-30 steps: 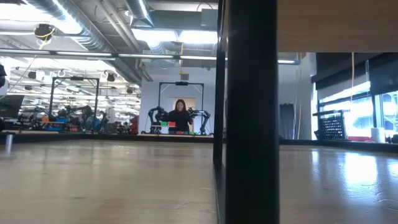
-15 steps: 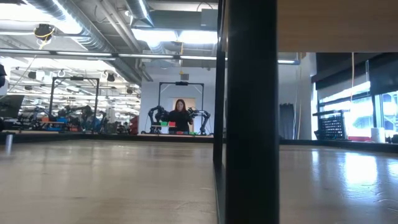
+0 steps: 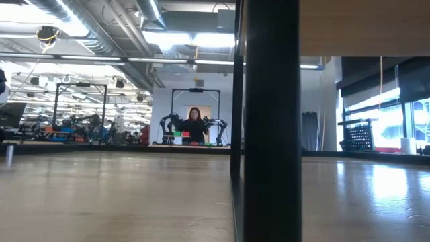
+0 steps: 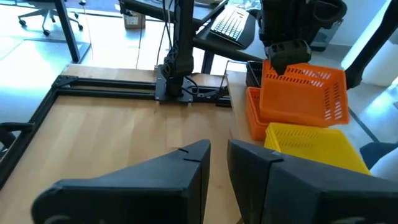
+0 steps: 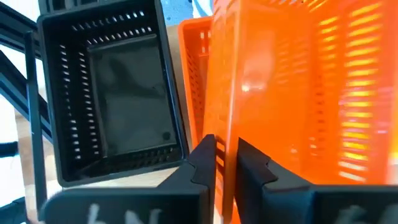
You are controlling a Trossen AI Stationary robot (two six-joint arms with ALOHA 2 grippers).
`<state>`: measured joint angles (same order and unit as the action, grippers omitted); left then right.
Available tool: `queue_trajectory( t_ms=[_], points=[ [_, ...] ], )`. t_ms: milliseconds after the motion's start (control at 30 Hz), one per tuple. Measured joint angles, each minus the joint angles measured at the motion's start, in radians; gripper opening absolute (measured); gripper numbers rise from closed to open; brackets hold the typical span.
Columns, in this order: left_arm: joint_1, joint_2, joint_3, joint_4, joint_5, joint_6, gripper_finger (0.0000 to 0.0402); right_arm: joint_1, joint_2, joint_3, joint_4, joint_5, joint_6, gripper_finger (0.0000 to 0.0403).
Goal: Stack baskets on shelf by color
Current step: Stack the orange bin on top of the orange bin, then return to Home Position
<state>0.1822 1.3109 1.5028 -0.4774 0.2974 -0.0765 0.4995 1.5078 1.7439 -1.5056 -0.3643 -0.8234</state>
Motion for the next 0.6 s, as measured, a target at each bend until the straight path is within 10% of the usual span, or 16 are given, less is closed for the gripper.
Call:
queue_trajectory(
  t_ms=[600],
  points=[
    [0.000, 0.000, 0.000, 0.000, 0.000, 0.000, 0.0047, 0.000, -0.020, 0.000, 0.003, 0.087, -0.044, 0.0040]
  ],
)
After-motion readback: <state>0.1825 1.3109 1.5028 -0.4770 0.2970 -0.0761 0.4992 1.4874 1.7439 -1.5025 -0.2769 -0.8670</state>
